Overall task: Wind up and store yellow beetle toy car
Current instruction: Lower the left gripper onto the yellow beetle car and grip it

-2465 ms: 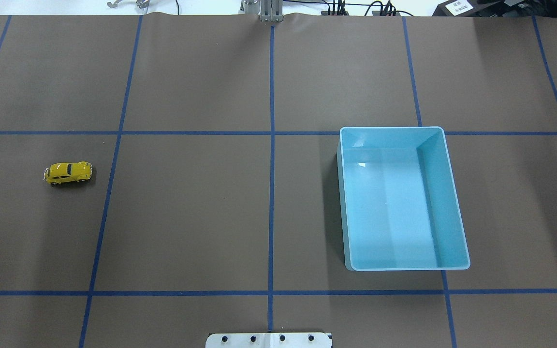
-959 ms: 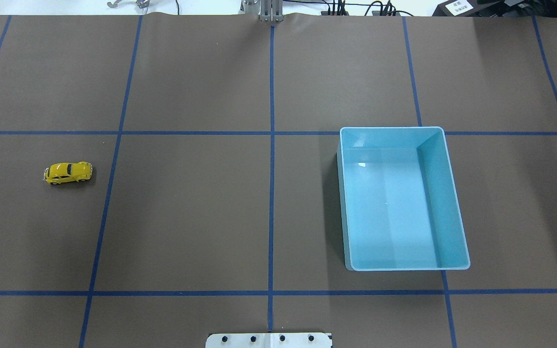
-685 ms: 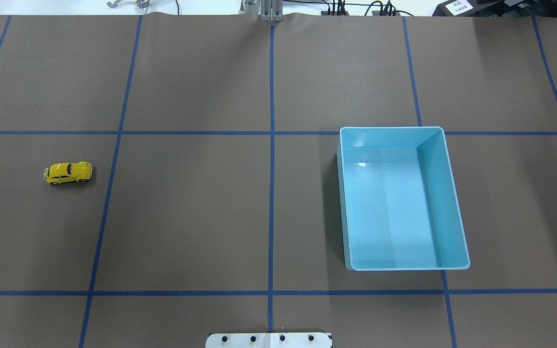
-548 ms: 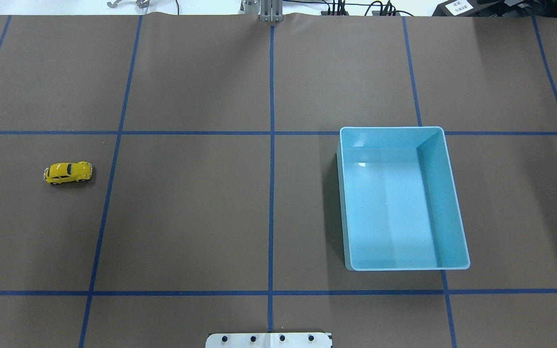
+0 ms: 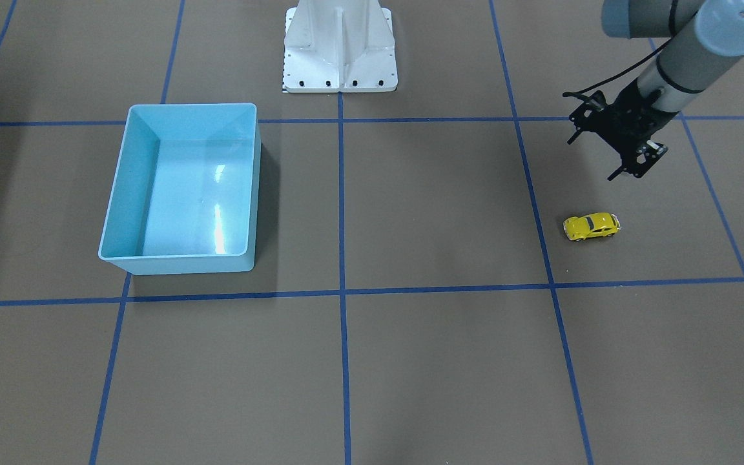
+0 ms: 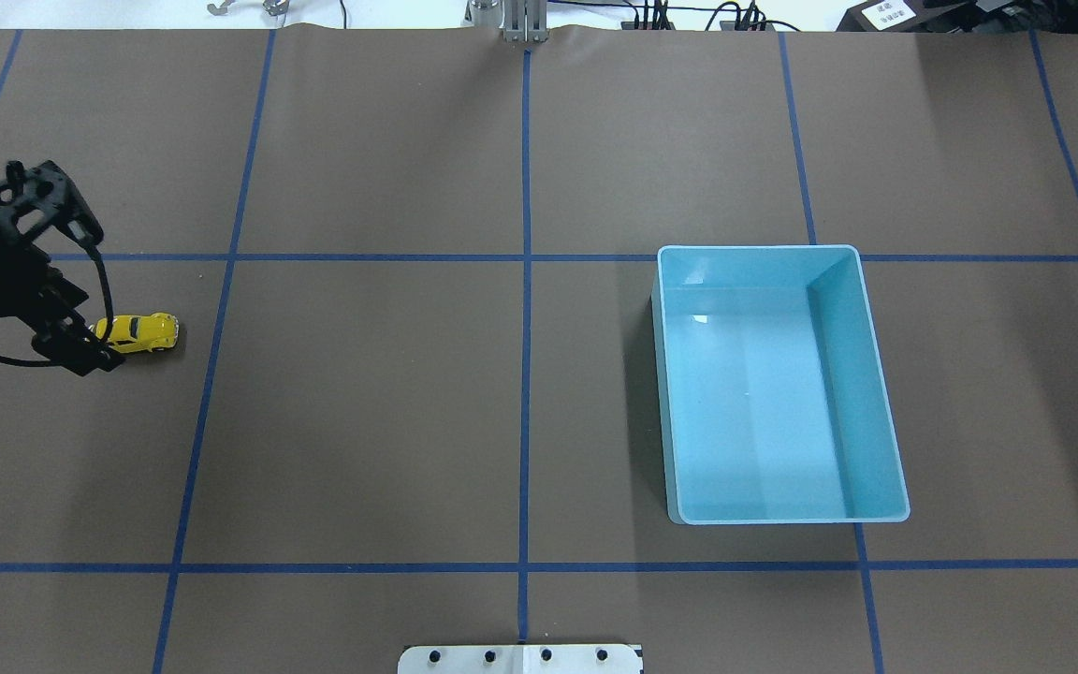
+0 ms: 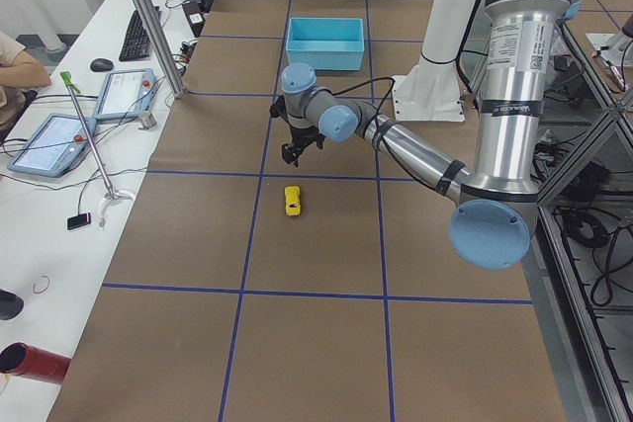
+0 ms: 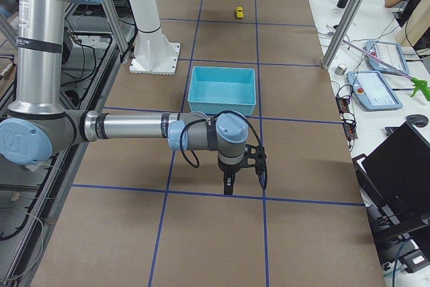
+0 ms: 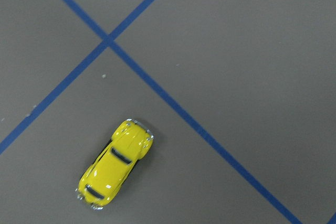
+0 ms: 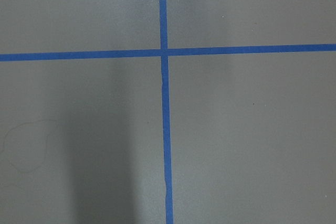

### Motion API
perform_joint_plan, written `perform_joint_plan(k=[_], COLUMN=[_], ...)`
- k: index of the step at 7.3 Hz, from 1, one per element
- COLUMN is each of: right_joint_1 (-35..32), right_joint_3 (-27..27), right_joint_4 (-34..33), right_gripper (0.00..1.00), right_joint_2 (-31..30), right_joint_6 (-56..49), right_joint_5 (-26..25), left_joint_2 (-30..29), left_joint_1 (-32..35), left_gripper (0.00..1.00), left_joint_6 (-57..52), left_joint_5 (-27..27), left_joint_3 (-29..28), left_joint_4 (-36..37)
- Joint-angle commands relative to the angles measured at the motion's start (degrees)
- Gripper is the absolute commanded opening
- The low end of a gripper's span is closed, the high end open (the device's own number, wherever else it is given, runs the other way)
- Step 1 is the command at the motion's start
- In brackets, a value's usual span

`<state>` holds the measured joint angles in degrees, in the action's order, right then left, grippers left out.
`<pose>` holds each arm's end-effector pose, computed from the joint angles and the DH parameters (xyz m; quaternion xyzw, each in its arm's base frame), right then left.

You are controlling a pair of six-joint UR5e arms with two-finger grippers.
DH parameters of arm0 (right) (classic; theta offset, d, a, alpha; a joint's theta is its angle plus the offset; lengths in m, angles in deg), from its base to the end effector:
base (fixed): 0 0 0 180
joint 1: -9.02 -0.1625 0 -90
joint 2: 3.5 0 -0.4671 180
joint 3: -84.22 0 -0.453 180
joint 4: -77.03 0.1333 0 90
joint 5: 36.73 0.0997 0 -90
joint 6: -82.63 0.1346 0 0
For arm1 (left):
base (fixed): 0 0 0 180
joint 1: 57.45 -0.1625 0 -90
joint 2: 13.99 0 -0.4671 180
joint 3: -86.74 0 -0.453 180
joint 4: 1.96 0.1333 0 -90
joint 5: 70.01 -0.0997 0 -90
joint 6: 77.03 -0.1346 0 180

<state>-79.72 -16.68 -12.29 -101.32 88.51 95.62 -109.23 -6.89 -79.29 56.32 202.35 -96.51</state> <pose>0.0317 -0.4956 0.6936 0.0081 -0.3622 0.0257 0.9317 0.3243 -0.4786 0.4260 0.1791 0.3736 0.4108 0.8122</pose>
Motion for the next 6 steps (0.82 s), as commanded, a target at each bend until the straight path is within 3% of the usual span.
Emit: perform_joint_plan(k=[1, 4, 6], right_joint_1=[0.0, 0.1, 0.0], right_joint_3=[0.0, 0.0, 0.0], right_joint_4=[0.0, 0.0, 0.0], right_gripper=[1.00, 1.00, 1.00], right_joint_2=[0.0, 0.0, 0.0], right_joint_6=[0.0, 0.0, 0.1], right_joint_5=[0.0, 0.0, -0.1], left_joint_2=[-0.7, -2.2, -6.0], left_joint_1=[-4.8, -5.6, -6.0], left_gripper=[1.00, 1.00, 1.00], left_joint_6=[-8.9, -33.7, -39.9], left_joint_5=[-8.0, -16.3, -20.4], left_joint_3=[-0.3, -0.6, -3.4], left_joint_4=[1.1, 9.9, 15.0])
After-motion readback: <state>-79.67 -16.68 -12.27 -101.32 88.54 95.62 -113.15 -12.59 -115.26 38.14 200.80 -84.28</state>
